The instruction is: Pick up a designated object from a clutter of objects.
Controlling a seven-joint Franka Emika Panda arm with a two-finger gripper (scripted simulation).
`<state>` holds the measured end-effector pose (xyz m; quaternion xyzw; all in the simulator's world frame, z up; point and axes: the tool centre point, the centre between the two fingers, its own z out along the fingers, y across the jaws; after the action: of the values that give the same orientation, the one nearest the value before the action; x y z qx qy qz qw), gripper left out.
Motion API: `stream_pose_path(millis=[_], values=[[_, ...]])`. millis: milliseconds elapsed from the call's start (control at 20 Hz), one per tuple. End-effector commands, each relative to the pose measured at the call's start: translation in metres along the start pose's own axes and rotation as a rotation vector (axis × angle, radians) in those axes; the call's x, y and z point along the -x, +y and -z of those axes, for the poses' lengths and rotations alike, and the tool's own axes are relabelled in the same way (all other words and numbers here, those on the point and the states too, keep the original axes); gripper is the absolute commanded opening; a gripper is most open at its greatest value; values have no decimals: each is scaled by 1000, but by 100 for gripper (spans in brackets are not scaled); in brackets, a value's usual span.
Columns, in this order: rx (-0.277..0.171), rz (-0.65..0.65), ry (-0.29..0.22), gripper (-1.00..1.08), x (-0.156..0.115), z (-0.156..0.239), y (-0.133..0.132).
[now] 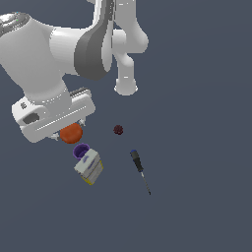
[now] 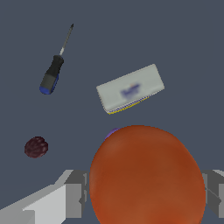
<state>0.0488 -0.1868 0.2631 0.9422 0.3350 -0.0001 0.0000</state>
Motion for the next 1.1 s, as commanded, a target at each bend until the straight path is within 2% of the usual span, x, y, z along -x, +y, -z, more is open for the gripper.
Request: stream_pose_path(millis=[0, 550, 1050], values=[[1, 0, 0, -100, -9, 21, 6], [0, 0, 0, -100, -39, 90, 27], [0, 0, 0, -100, -53, 121, 38]])
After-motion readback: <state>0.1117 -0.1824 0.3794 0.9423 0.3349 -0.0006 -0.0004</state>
